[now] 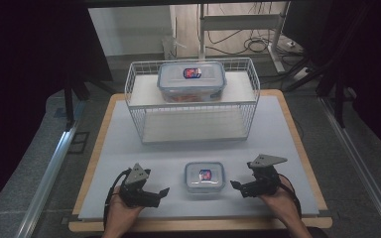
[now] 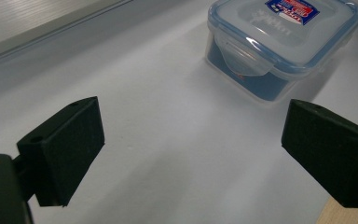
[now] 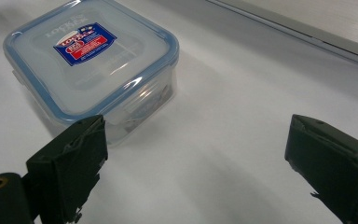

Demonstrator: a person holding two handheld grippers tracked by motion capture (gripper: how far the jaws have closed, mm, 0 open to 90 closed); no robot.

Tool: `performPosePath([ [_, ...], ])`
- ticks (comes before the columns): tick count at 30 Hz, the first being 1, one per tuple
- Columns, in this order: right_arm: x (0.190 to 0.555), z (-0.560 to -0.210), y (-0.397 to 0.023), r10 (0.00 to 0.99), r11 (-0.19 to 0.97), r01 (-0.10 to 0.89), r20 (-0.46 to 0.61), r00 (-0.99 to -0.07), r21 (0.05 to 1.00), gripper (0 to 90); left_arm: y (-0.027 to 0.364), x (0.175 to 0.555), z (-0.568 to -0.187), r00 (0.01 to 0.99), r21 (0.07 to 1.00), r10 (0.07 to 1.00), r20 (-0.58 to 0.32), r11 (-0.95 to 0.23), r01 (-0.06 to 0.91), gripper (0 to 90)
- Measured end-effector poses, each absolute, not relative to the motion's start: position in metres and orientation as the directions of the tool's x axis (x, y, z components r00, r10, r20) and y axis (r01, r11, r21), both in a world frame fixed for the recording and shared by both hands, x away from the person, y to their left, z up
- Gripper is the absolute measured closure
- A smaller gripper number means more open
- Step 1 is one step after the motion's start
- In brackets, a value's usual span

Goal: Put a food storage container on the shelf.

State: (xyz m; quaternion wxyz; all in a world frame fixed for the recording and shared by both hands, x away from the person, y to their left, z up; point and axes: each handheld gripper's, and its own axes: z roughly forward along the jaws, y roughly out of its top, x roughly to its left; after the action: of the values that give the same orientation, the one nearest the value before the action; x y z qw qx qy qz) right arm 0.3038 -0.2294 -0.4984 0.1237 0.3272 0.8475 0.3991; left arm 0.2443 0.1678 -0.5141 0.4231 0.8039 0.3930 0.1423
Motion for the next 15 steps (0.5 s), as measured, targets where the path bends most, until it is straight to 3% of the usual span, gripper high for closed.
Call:
performPosePath([
  [15, 0.3024, -0.4962, -0.2230, 0.653, 0.470, 0.474, 0.068, -0.754, 0.745, 2.6, 0.1601, 0.2520, -0.5133, 0.642, 0.764, 0.745, -0.180, -0.305, 0.568, 5.3],
])
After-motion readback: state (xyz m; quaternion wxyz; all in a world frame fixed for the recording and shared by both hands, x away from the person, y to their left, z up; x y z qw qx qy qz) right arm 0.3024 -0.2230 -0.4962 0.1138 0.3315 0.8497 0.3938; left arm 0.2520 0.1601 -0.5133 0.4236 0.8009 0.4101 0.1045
